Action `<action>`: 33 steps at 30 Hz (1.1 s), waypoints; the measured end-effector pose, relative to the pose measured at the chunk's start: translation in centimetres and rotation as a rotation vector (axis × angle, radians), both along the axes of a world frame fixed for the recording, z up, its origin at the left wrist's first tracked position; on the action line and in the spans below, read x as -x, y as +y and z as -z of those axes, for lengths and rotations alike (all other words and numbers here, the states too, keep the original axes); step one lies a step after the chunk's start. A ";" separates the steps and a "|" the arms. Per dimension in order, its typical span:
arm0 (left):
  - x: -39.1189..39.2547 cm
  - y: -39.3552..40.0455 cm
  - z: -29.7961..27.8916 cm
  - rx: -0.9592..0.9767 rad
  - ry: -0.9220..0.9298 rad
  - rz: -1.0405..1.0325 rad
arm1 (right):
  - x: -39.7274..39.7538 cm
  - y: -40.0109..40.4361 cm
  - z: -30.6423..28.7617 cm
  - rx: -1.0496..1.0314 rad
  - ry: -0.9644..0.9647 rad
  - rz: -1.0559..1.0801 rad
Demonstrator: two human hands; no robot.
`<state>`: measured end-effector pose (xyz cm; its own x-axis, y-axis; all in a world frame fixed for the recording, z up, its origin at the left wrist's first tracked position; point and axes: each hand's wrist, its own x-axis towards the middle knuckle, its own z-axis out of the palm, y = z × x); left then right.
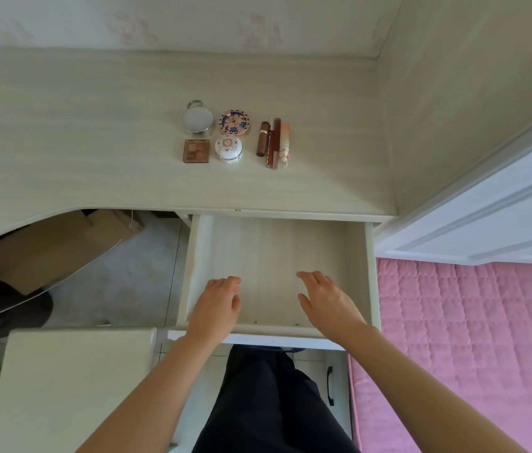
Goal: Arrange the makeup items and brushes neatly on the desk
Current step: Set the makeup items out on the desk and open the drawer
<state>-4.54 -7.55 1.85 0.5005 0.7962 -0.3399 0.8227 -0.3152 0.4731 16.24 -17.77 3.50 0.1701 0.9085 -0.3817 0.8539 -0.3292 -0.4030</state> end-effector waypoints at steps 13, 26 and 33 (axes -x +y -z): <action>3.6 -4.8 3.9 0.064 0.182 0.254 | 2.2 -5.0 3.9 0.281 0.041 -0.092; 3.5 -3.8 3.6 -0.160 0.339 0.477 | 2.7 -6.0 5.0 0.267 -0.154 -0.229; 3.4 -3.0 3.0 -0.297 0.321 0.538 | 2.0 -5.5 4.7 0.202 -0.180 -0.269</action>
